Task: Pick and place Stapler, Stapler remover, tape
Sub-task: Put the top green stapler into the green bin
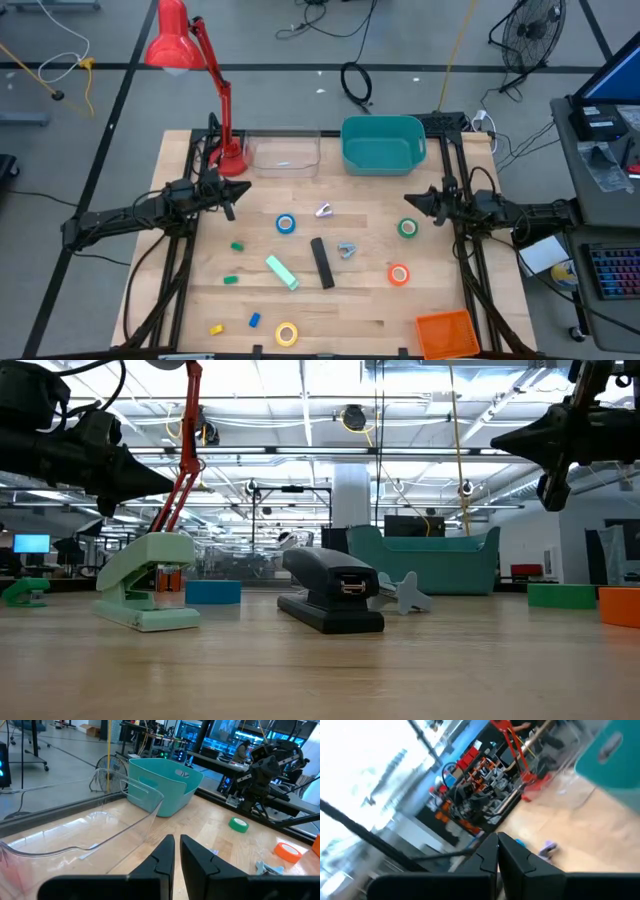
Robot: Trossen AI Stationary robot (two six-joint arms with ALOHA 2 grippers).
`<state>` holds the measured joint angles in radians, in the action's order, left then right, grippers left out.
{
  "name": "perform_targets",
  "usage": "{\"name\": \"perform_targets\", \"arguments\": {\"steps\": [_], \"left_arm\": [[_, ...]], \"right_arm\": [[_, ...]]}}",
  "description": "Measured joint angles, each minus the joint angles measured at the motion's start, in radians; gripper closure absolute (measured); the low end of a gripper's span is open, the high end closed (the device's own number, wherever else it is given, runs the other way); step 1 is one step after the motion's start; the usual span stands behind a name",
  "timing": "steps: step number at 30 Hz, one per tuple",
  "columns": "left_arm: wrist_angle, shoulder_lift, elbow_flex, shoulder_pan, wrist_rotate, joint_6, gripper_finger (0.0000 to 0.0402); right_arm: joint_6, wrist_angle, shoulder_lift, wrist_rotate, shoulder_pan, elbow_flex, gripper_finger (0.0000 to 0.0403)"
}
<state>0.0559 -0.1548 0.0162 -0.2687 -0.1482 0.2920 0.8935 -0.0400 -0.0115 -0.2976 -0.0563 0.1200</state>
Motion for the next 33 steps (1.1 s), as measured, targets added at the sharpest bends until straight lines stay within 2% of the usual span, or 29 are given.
{"name": "perform_targets", "arguments": {"steps": [3,9,13,14,17,19,25,28,31,33], "left_arm": [[0.0,0.0,0.0,0.0,0.0,0.0,0.0371],[0.0,0.0,0.0,0.0,0.0,0.0,0.0371],[0.0,0.0,0.0,0.0,0.0,-0.001,0.0371],[0.0,0.0,0.0,0.0,-0.008,-0.018,0.0371],[0.016,-0.001,0.0,-0.001,-0.121,-0.13,0.0371],[0.026,-0.001,0.0,-0.001,-0.173,-0.152,0.0371],[0.04,-0.003,-0.001,-0.001,-0.199,-0.139,0.0371],[0.222,-0.012,-0.002,-0.001,-0.197,0.045,0.0371],[0.465,-0.023,-0.001,-0.001,-0.213,0.385,0.0371],[0.602,-0.023,-0.001,0.0,-0.177,0.619,0.0371]], "right_arm": [[0.088,0.002,0.0,0.01,0.0,0.0,0.0399],[0.065,0.0,0.0,0.008,0.0,0.0,0.0399],[0.063,-0.001,0.0,-0.069,0.0,0.0,0.0399],[0.063,-0.001,0.0,-0.091,0.0,0.0,0.0399],[0.063,-0.001,0.0,-0.151,0.0,0.0,0.0399],[0.065,-0.001,0.0,-0.178,0.0,0.0,0.0399],[0.116,-0.001,0.0,-0.206,0.0,0.0,0.0399],[0.14,-0.001,0.0,-0.199,0.0,0.0,0.0399],[0.152,-0.005,0.0,-0.2,0.0,0.0,0.0399],[0.138,-0.009,0.0,-0.204,0.0,0.0,0.0399]]}}
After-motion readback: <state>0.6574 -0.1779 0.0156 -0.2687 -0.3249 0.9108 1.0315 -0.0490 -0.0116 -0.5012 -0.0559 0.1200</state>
